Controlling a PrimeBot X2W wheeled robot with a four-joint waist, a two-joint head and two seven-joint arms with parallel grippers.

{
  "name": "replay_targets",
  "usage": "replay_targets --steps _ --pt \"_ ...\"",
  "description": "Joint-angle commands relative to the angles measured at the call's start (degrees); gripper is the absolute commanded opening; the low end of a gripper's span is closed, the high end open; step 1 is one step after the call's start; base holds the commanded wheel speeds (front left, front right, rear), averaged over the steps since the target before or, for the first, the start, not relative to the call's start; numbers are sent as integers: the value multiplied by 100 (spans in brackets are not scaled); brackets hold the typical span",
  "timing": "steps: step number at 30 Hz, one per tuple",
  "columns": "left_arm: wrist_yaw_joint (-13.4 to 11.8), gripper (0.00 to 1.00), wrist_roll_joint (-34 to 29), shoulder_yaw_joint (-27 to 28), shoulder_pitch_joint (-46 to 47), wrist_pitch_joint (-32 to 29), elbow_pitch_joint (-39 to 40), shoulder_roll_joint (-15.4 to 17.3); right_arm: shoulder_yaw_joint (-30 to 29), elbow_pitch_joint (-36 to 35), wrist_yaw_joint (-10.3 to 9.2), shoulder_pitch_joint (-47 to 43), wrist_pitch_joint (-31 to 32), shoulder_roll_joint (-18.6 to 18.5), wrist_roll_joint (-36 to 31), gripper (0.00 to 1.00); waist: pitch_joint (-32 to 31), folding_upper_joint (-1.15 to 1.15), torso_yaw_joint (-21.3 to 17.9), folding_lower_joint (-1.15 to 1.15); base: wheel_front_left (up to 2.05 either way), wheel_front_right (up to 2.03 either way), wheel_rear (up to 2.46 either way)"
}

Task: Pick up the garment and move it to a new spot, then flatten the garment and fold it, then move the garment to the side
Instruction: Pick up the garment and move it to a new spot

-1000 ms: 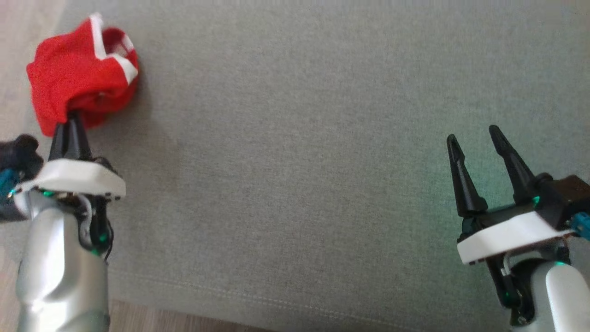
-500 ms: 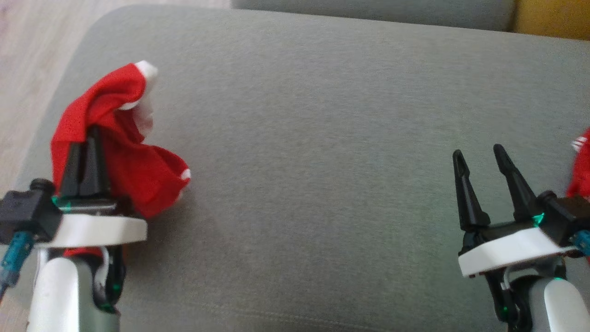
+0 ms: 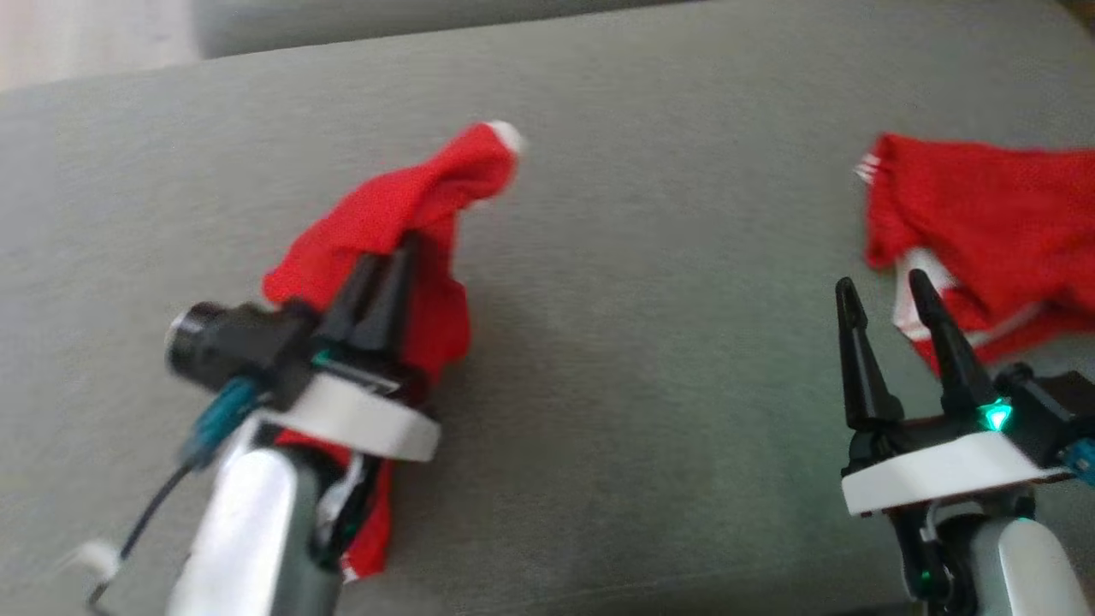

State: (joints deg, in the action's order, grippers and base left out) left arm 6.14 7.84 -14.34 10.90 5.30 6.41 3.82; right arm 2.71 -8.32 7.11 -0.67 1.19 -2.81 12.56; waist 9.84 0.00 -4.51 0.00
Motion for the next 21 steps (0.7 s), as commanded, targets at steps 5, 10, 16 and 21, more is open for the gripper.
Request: replay_targets --steps 5,10,16,21 --pt "92 0 53 -453 652 -142 -490 2 239 -16 37 264 -241 -8 212 100 522 0 -968 0 0 0 0" --pt "128 0 222 -1399 1023 -179 -1326 -18 260 262 37 321 -486 -8 433 100 795 0 -1364 0 0 0 0" --pt "133 0 509 -2092 1370 -109 -2086 -41 305 451 37 422 -657 -8 533 100 915 0 -1399 0 0 0 0" --pt "134 100 675 -2417 1396 43 -2273 -13 306 550 37 449 -679 -8 477 100 715 0 -1148 0 0 0 0"
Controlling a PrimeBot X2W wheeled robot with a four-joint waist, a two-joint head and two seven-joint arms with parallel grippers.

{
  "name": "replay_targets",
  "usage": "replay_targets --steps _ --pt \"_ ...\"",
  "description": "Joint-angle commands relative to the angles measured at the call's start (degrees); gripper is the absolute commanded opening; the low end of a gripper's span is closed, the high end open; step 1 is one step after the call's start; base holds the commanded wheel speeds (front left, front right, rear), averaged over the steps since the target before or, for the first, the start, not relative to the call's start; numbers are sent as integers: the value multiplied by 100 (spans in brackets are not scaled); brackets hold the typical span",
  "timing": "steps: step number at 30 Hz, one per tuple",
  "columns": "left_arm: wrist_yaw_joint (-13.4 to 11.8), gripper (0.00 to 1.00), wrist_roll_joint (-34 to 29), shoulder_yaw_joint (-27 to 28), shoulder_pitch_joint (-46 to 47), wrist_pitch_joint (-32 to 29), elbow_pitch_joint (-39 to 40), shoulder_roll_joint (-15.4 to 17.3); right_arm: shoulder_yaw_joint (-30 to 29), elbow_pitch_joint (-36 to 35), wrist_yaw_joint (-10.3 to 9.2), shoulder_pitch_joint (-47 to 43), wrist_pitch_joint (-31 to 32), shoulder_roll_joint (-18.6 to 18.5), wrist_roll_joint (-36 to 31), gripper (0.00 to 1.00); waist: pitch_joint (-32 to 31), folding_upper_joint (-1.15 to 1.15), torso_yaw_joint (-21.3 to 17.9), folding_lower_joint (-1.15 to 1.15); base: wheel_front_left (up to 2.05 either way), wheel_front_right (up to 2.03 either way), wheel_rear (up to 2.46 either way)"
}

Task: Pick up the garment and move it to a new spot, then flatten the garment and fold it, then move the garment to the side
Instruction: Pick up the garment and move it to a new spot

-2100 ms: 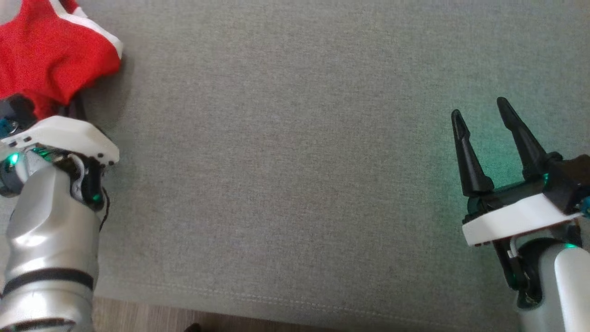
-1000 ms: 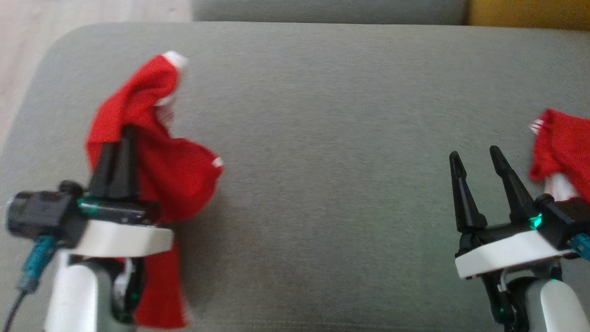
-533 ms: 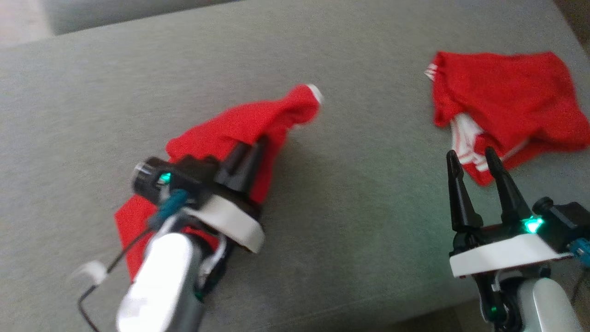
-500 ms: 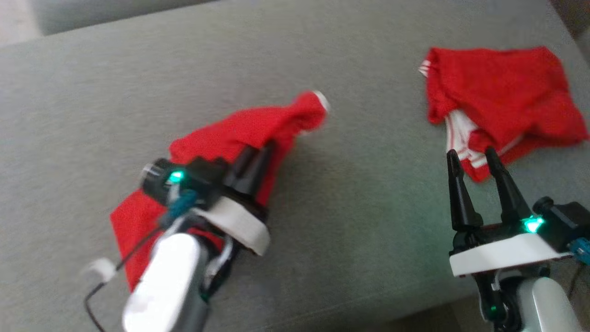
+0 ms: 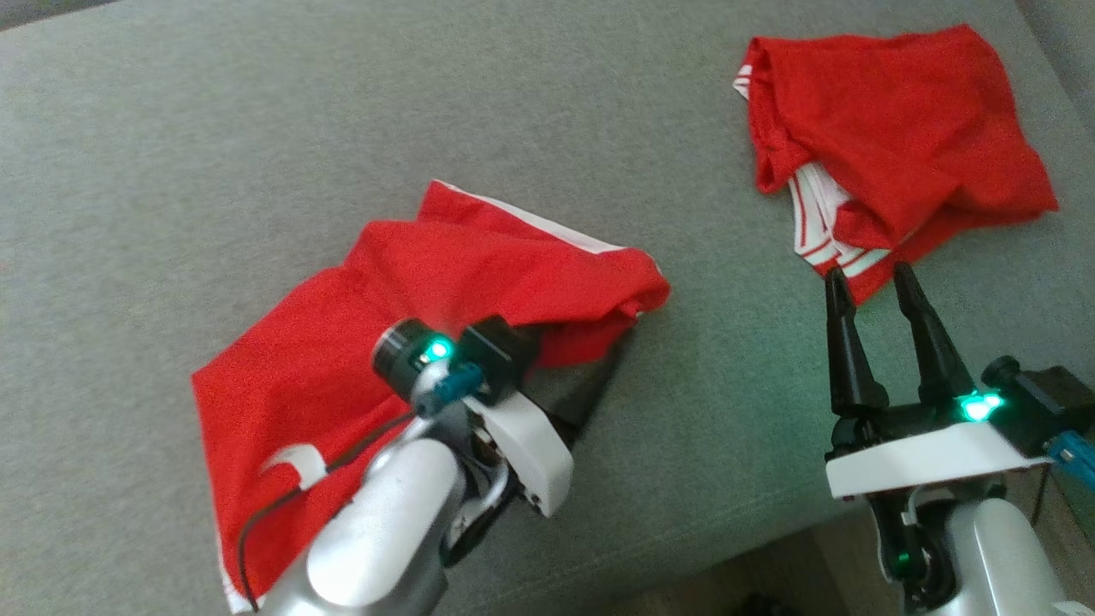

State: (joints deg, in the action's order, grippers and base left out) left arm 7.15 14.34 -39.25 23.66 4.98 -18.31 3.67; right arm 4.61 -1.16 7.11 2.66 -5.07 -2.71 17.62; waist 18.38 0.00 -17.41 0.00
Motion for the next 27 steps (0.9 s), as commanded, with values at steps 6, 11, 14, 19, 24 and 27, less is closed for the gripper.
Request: replay_targets --steps 6,11,14,19,24,27 --pt "-30 100 233 30 -272 403 574 154 50 -190 37 28 83 -17 -192 100 -598 0 623 0 0 0 0" --pt "-469 100 373 463 -638 656 1026 323 -54 -329 37 -106 278 -17 -346 100 -920 0 1059 0 0 0 0" --pt "-830 100 356 849 -775 818 1283 462 -119 -437 37 -187 396 -17 -427 100 -1054 0 1291 0 0 0 0" --pt "-1364 100 360 1559 -1015 958 1498 674 -198 -580 37 -315 571 -17 -542 100 -1240 0 1629 0 0 0 0" --pt "-1589 100 455 2066 -1268 989 1497 837 -220 -641 37 -385 688 -17 -651 100 -1360 0 1814 0 0 0 0" --pt "-1667 100 498 2366 -1486 997 1489 964 -238 -657 37 -431 744 -17 -751 100 -1446 0 1906 0 0 0 0"
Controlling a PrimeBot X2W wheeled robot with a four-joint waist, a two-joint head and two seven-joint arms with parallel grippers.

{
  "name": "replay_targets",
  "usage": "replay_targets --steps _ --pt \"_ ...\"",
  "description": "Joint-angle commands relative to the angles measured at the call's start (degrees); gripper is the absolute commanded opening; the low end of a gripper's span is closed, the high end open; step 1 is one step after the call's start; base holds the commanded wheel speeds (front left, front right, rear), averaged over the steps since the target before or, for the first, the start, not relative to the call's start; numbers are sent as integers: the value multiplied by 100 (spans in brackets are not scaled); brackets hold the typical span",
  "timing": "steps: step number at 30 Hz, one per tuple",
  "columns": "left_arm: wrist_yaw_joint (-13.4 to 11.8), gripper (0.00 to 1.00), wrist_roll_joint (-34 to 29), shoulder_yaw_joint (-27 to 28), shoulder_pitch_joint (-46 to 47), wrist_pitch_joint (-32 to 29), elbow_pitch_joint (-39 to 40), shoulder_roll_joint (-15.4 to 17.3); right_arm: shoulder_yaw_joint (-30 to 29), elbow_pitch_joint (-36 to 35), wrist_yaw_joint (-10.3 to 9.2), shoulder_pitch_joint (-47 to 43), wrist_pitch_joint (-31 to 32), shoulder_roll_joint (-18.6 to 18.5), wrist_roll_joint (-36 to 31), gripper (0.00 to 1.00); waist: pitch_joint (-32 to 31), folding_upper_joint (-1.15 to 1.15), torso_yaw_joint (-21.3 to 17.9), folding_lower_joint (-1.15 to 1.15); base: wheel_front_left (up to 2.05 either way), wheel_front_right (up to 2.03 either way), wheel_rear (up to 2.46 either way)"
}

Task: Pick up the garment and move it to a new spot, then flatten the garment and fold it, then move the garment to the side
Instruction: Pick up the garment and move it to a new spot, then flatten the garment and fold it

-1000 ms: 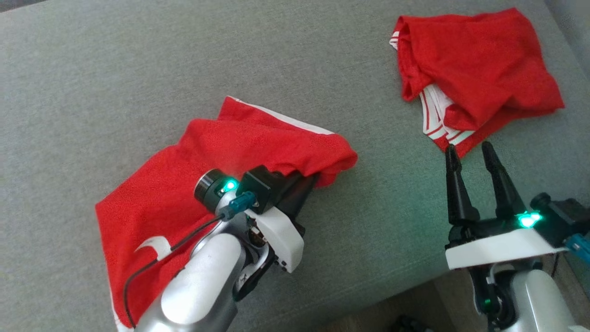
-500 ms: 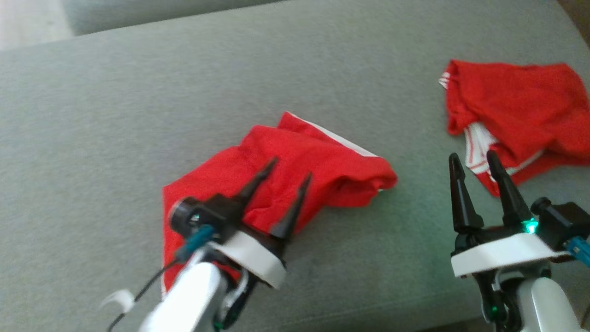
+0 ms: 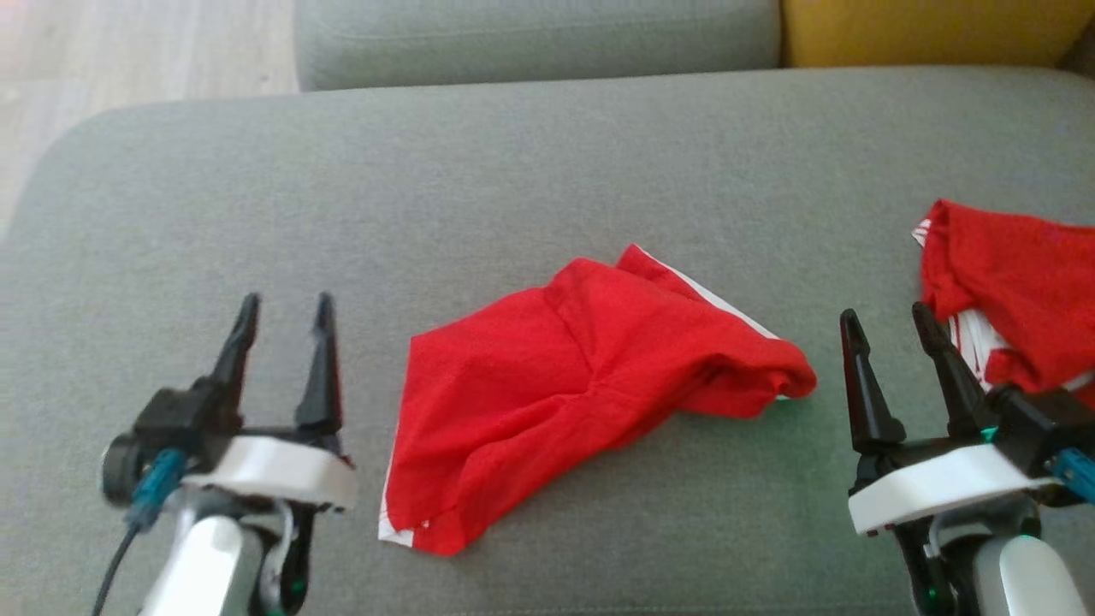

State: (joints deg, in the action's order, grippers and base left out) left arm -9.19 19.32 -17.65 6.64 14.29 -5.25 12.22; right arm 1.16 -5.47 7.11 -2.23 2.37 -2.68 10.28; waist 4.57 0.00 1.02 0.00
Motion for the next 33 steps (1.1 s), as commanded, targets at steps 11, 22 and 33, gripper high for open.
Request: replay_targets --steps 11,22,33 --pt "1 100 -35 313 -525 70 347 254 167 -161 37 -200 118 -20 -167 100 -339 0 114 0 0 0 0" --pt "-14 100 -67 143 -826 24 473 295 191 -200 37 -420 184 -20 -155 100 -445 0 64 0 0 0 0" --pt "-49 100 -90 91 -784 9 532 339 140 -231 37 -412 195 -20 -149 100 -408 0 64 0 0 0 0"
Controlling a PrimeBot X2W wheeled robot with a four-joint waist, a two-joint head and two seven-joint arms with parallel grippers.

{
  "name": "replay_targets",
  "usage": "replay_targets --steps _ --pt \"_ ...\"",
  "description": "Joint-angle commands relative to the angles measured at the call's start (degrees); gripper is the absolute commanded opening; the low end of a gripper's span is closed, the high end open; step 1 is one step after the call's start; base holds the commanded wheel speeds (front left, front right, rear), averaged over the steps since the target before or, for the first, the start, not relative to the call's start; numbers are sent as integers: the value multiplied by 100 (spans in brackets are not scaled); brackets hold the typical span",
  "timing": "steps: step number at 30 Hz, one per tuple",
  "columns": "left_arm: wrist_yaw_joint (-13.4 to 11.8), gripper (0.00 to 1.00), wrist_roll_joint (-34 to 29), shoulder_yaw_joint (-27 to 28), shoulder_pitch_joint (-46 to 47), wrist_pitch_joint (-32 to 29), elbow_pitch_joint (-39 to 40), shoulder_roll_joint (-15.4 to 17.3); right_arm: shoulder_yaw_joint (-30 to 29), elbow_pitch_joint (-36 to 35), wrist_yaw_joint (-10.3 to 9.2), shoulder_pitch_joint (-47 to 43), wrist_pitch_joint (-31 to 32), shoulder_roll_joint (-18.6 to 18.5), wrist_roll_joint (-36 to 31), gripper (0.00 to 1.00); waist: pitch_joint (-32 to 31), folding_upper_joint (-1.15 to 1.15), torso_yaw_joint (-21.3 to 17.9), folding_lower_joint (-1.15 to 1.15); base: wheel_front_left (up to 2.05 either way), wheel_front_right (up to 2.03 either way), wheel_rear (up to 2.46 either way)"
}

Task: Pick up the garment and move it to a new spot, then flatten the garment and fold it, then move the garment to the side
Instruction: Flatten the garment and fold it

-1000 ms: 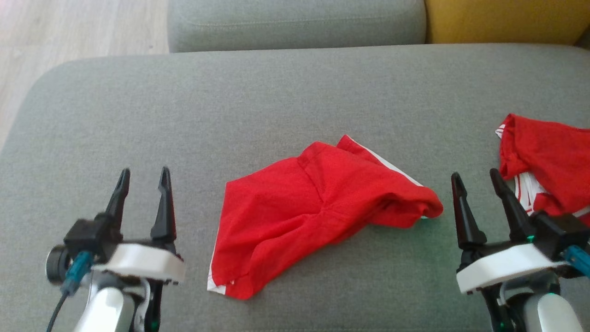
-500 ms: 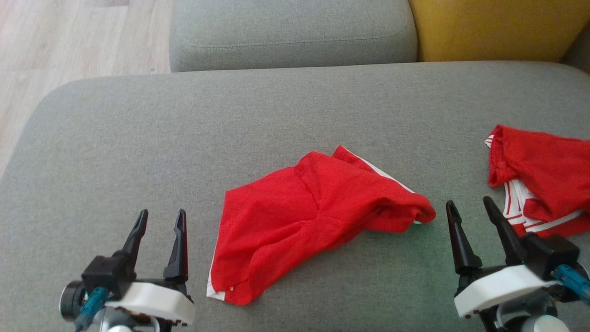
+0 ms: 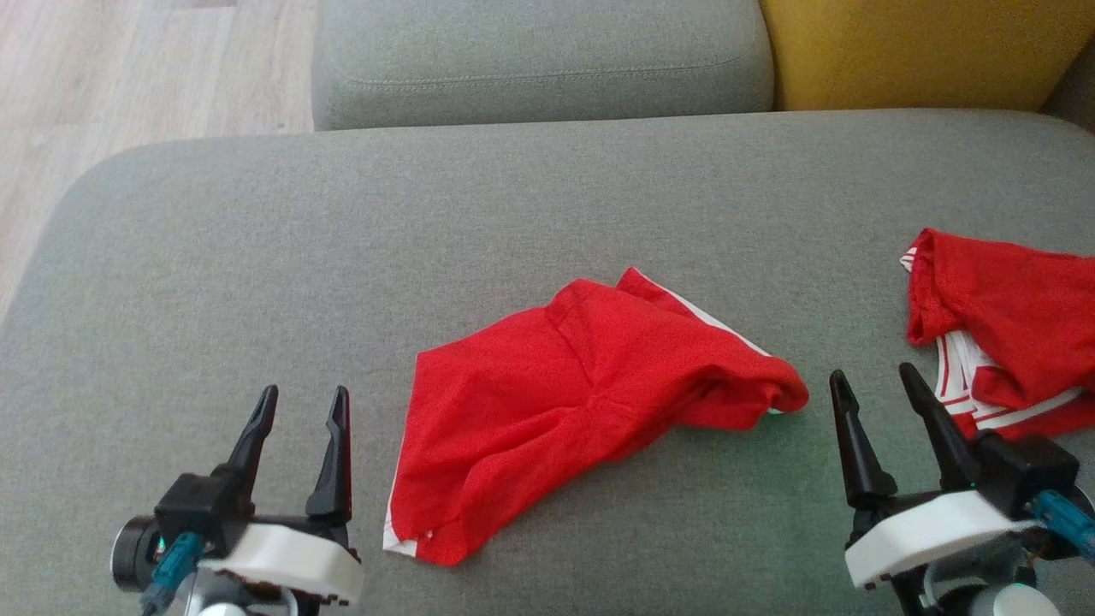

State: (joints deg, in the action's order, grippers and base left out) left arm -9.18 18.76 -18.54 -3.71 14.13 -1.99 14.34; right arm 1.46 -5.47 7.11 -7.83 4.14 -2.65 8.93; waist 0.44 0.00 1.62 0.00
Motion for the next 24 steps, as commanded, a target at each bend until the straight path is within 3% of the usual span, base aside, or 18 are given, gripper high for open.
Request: replay_targets --steps 1,16,24 --pt "-50 100 -33 175 260 24 207 130 113 -232 37 146 18 -23 -14 100 10 0 5 0 0 0 0" --pt "-53 100 -42 142 410 46 243 119 407 -204 37 267 91 -50 -72 100 114 0 93 0 0 0 0" --pt "41 100 -171 6 826 71 299 -16 2540 381 37 992 557 -680 64 100 484 0 607 0 0 0 0"
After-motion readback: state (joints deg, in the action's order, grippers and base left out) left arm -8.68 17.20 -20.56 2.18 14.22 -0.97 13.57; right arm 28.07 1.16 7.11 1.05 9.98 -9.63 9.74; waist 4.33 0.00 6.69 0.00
